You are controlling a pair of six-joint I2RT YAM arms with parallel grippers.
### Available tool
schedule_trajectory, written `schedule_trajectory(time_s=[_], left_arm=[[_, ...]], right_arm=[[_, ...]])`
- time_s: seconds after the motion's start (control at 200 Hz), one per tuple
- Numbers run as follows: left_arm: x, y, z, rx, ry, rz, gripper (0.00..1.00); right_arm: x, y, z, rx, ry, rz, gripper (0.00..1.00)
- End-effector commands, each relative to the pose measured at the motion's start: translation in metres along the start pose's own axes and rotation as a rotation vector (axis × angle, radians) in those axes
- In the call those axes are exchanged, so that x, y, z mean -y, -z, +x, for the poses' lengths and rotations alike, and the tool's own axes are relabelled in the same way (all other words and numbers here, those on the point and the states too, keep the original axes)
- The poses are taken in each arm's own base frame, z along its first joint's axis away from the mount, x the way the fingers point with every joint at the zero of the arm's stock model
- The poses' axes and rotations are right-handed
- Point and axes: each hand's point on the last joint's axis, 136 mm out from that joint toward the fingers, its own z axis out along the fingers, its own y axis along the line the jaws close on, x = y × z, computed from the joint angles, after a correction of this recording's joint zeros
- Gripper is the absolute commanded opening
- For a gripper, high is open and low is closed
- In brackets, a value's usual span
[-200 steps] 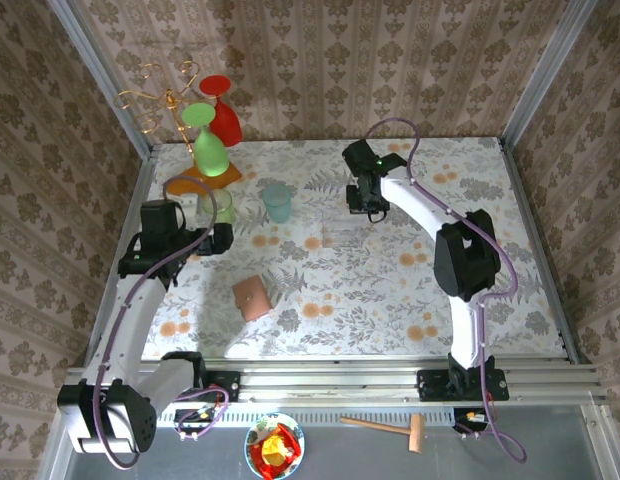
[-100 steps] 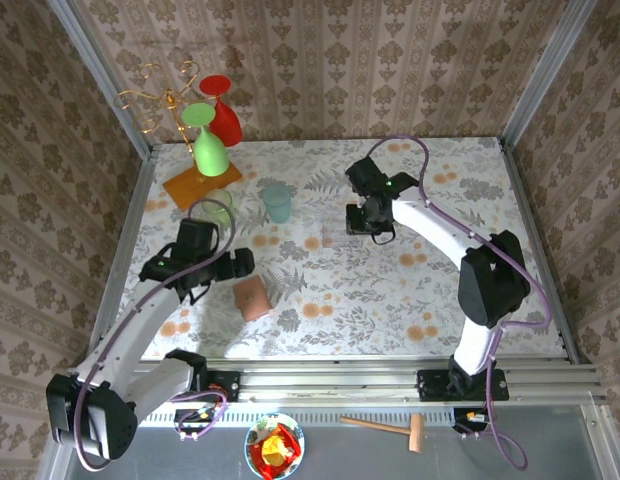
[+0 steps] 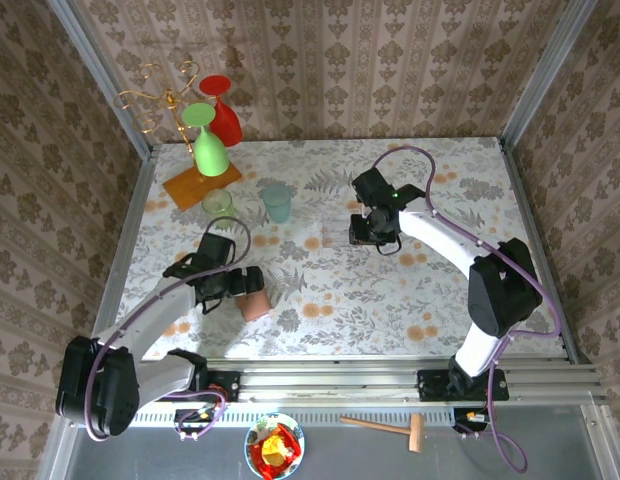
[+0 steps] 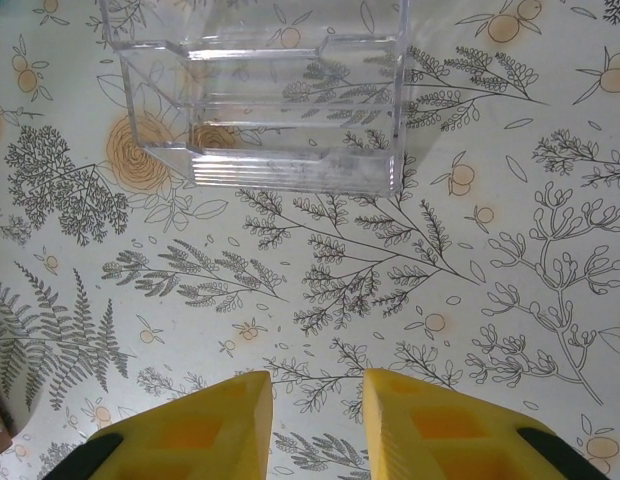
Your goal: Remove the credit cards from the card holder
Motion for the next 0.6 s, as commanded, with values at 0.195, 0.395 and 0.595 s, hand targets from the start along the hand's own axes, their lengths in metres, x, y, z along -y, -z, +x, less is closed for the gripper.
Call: schedule_trajectory(time_s=[0.195,0.395,0.595], left_arm=[[0.037,-0.022,-0.03,-0.016,-0.165,0.169,1.0],[0.038,-0.038,-0.019,-0.106,-0.16,0.192,1.0],[0.029,-0.037,0.011,-0.178,-0.091,0.17,1.0]], right_arm=[[-0.005,0.009,0.003,0.011,-0.011,-0.029,0.32],[-0.002,0.014,0.006,0.015,-0.015,-0.025,0.33],[0.003,0.019,0.012,0.024,-0.025,-0.019,0.33]])
